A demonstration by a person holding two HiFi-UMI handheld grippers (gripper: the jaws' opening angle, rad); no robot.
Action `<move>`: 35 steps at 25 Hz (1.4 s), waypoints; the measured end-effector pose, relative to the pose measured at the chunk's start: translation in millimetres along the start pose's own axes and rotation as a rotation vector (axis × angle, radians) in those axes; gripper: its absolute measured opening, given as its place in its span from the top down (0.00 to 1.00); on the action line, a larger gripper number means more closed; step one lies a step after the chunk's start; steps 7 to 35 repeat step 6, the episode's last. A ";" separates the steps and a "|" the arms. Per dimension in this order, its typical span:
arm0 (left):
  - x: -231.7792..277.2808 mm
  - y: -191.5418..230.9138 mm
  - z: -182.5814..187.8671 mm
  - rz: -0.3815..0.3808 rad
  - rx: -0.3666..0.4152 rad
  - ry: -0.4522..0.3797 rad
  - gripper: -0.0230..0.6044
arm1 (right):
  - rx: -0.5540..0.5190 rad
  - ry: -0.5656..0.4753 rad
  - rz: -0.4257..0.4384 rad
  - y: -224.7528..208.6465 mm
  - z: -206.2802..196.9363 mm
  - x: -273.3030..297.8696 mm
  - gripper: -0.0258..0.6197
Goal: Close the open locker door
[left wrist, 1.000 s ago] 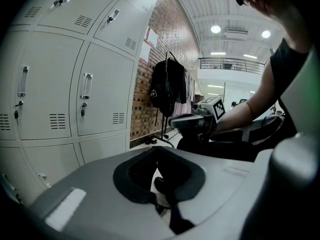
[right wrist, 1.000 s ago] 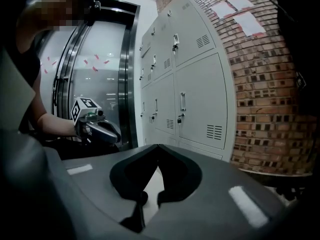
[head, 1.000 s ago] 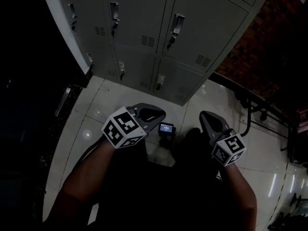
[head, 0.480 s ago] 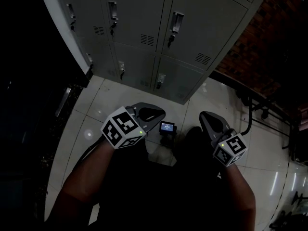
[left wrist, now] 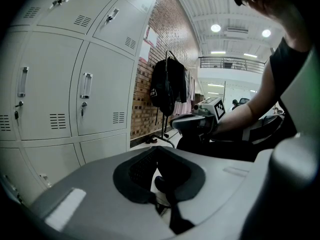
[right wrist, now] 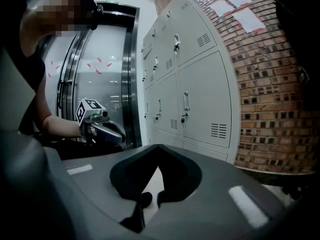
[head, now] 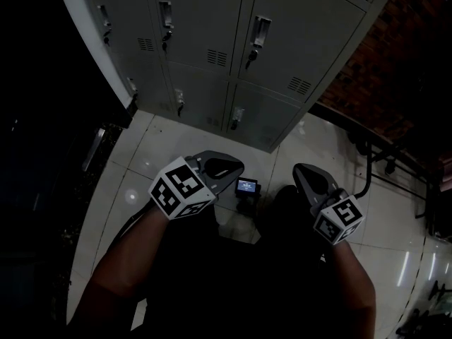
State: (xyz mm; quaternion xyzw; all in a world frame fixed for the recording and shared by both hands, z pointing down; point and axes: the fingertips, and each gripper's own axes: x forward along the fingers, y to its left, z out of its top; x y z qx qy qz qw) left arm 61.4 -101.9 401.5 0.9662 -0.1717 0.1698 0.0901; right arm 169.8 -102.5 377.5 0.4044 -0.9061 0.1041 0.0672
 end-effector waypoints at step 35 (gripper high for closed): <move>-0.1 -0.4 -0.8 0.000 0.004 0.001 0.94 | 0.001 -0.008 -0.001 0.4 0.7 0.5 0.96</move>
